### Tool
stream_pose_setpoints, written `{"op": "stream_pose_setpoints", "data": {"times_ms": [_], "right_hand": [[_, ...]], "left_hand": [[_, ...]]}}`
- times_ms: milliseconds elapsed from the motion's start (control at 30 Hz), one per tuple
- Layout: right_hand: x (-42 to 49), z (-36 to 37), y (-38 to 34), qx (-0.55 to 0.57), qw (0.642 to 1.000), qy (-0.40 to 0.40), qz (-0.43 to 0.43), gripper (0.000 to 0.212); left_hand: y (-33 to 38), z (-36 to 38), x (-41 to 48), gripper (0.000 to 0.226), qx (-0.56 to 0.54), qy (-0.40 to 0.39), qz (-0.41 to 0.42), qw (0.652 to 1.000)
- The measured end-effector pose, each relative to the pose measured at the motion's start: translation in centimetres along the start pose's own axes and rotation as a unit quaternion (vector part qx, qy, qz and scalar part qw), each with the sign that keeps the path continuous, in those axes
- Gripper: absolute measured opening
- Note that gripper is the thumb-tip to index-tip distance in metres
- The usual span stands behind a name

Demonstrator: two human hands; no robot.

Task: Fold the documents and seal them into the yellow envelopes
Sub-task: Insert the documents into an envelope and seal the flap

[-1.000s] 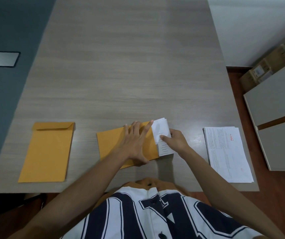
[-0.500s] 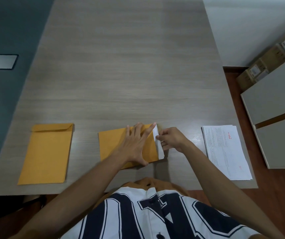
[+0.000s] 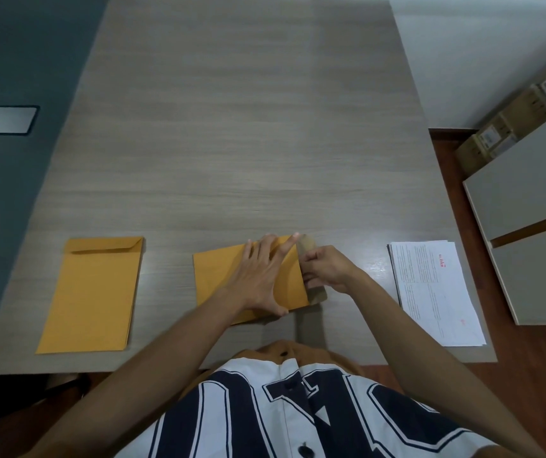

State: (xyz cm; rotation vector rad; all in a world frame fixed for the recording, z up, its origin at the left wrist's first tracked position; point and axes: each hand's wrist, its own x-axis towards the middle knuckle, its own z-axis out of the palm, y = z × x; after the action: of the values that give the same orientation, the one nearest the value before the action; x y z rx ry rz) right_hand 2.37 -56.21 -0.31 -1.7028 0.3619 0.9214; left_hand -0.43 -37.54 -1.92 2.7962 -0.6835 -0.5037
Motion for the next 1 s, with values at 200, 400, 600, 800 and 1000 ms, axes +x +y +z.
{"op": "stream_pose_setpoints", "data": {"times_ms": [200,400,600,800,1000], "right_hand": [[0.0,-1.0,0.3,-0.041,0.994,0.077,-0.065,0.012],[1.1,-1.2,2.2,-0.248,0.937,0.19,-0.153,0.002],[2.0,-1.3,3.3,-0.32,0.91,0.194,-0.179,0.004],[2.5,-1.5,3.3,-0.358,0.89,0.18,-0.216,0.022],[2.8,-1.5,3.3,-0.367,0.885,0.178,-0.224,0.024]], "left_hand": [[-1.4,1.5,0.5,0.14,0.055,-0.044,-0.009,0.997],[-2.1,2.1,0.9,0.121,0.079,-0.057,-0.011,0.995],[-1.5,0.4,2.3,0.07,0.061,-0.005,-0.01,0.998],[-1.2,-0.2,3.6,0.09,0.085,0.002,-0.008,0.996],[-1.3,-0.2,3.8,0.092,0.088,-0.003,-0.008,0.996]]}}
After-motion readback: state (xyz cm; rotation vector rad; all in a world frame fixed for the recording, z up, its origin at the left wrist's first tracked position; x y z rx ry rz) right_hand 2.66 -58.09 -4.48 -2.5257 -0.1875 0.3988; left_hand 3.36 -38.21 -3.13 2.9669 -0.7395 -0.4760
